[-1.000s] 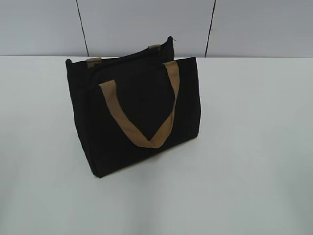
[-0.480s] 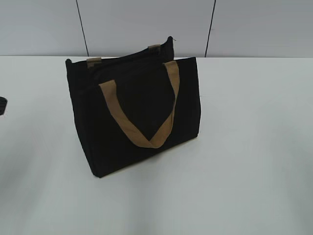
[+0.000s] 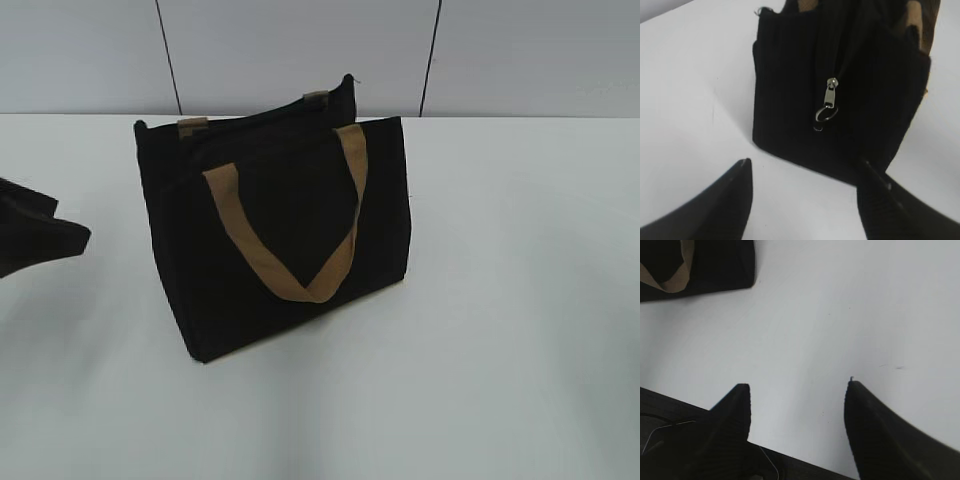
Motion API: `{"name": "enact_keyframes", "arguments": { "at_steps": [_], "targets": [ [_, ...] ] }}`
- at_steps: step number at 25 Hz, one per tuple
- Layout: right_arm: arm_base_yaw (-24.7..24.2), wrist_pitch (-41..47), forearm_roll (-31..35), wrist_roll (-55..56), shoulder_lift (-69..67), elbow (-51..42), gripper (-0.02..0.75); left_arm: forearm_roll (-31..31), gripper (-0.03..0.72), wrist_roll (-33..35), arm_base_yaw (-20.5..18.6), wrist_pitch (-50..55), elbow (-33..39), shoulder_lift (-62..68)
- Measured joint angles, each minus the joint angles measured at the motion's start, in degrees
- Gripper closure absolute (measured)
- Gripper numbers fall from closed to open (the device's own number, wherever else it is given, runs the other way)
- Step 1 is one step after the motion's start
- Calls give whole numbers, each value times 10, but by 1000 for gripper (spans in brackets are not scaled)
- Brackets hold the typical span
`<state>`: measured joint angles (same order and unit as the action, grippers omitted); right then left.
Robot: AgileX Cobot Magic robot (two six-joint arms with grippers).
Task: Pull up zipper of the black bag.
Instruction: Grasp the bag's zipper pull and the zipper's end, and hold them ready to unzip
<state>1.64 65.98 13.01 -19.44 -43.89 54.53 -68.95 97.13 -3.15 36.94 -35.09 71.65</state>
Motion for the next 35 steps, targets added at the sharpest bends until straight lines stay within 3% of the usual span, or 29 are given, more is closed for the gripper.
{"name": "enact_keyframes", "arguments": {
  "at_steps": [4, 7, 11, 15, 19, 25, 35],
  "targets": [
    [0, 1, 24, -8, -31, 23, 288, -15, 220, 34, 0, 1, 0, 64],
    [0, 0, 33, -21, -64, 40, 288, -75, 231, 104, 3, 1, 0, 99],
    [0, 1, 38, -27, -79, 49, 288, -160, 235, 213, 49, -10, 0, 143],
    [0, 1, 46, -37, -84, 50, 288, -227, 251, 257, 109, -86, 0, 193],
    [0, 1, 53, -41, -85, 50, 288, -284, 258, 315, 119, -106, 0, 227],
    [0, 1, 60, -43, -85, 50, 288, -302, 262, 459, 120, -50, -1, 276],
    [0, 3, 88, -43, -101, 51, 288, -302, 263, 479, 117, -43, -15, 307]
  ]
}}
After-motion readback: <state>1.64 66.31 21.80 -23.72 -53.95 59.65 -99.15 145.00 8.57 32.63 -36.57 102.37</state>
